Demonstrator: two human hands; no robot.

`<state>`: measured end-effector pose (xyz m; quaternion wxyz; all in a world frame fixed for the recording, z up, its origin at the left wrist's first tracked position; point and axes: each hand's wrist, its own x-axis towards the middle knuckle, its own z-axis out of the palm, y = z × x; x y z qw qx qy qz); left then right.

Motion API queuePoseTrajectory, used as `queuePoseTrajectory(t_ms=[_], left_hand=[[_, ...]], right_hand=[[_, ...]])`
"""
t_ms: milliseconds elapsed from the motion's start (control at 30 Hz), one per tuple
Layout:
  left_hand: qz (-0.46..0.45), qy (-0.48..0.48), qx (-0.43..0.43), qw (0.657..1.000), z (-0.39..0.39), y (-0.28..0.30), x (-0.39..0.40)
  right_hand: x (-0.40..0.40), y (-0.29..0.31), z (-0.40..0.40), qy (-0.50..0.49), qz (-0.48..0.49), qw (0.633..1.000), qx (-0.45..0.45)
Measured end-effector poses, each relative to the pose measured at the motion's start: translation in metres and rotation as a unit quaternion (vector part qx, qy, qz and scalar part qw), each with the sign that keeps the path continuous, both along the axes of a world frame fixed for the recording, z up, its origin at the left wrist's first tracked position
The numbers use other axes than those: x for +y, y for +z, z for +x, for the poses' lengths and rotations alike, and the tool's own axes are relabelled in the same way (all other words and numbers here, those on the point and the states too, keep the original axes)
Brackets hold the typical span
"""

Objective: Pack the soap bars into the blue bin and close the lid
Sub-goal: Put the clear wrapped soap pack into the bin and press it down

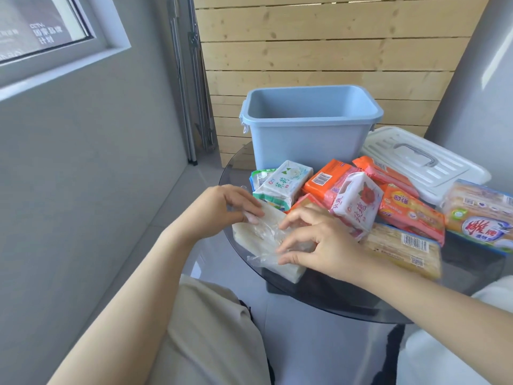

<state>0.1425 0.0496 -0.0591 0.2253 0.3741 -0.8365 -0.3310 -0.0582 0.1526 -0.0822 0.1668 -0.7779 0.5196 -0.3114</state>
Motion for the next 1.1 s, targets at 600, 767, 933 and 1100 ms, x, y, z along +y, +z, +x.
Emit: queuePoseTrajectory(t_ms=[600, 767, 933, 1100], left_hand=[[0.077, 0.054, 0.037, 0.995, -0.025, -0.008, 0.003], [0.13, 0.075, 0.121, 0.981, -0.032, 0.005, 0.001], [0.1, 0.069, 0.158, 0.98, -0.056, 0.05, -0.014], [0.057, 0.051, 0.182, 0.98, -0.098, 0.113, -0.051]], right_hand=[[-0.006, -0.008, 0.01, -0.144, -0.043, 0.984, -0.098], [-0.022, 0.024, -0.006, -0.175, 0.001, 0.971, -0.161], [-0.047, 0.077, -0.035, -0.135, 0.048, 0.964, -0.226], [-0.084, 0.144, -0.077, -0.127, 0.023, 0.96, -0.247]])
